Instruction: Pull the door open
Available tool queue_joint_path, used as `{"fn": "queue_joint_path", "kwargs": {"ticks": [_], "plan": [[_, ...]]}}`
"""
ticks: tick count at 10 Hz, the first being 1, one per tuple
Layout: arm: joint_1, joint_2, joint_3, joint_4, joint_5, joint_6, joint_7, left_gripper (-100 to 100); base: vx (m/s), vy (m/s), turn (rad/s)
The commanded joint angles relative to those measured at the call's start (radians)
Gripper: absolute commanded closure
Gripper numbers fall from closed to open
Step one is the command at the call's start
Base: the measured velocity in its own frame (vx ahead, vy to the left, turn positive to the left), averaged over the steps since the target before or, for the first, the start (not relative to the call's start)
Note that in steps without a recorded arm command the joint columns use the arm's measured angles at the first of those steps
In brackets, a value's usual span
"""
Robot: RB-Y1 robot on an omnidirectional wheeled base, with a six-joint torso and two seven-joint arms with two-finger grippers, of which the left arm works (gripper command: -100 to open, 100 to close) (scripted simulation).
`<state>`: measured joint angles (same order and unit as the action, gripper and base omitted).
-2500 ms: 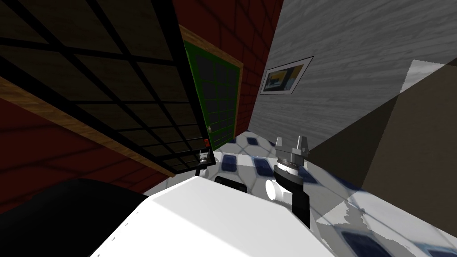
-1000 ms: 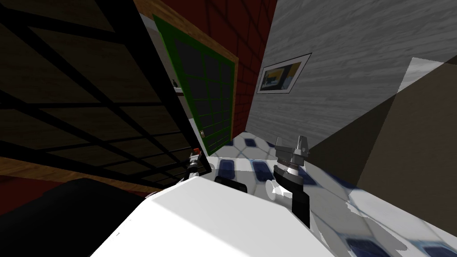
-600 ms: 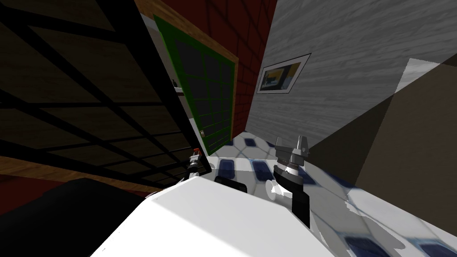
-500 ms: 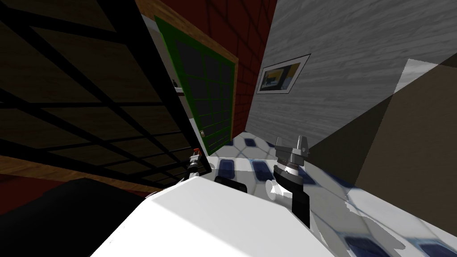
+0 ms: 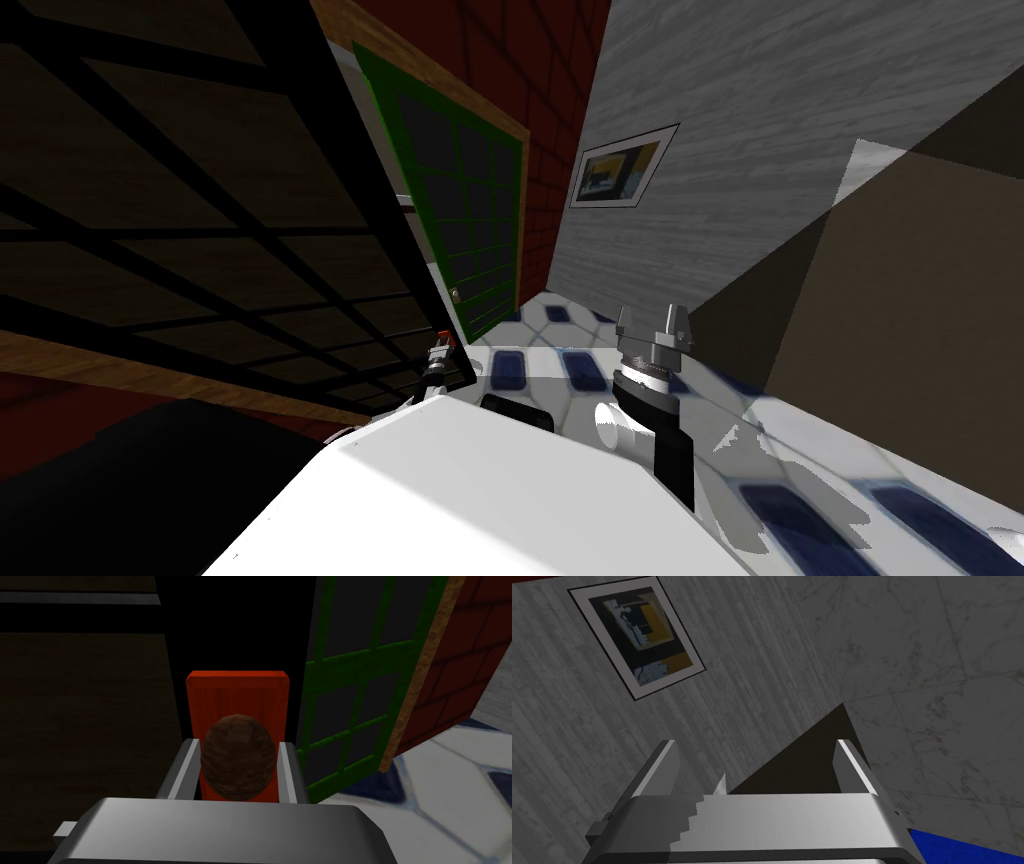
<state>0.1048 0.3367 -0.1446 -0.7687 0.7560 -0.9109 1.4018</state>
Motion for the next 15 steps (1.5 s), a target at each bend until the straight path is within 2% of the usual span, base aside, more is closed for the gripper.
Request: {"fn": "queue_joint_path", "kwargs": {"ticks": [1,5,6,7,15], "plan": [[0.018,0.007,-0.026,-0.024,-0.011,0.007,0.015,100,-0.233,-0.012,-0.062],[0.029,0.025,-0.074,-0.05,-0.033,0.01,0.049,100,-0.24,0.0,-0.059],[0.028,0.02,-0.07,-0.042,-0.031,0.011,0.044,100,-0.102,-0.004,-0.026],[0.038,0.03,-0.093,-0.048,-0.044,0.005,0.062,100,-0.148,-0.001,-0.072],[0.07,0.084,-0.175,-0.082,-0.093,-0.026,0.132,100,-0.193,0.014,-0.061]]}}
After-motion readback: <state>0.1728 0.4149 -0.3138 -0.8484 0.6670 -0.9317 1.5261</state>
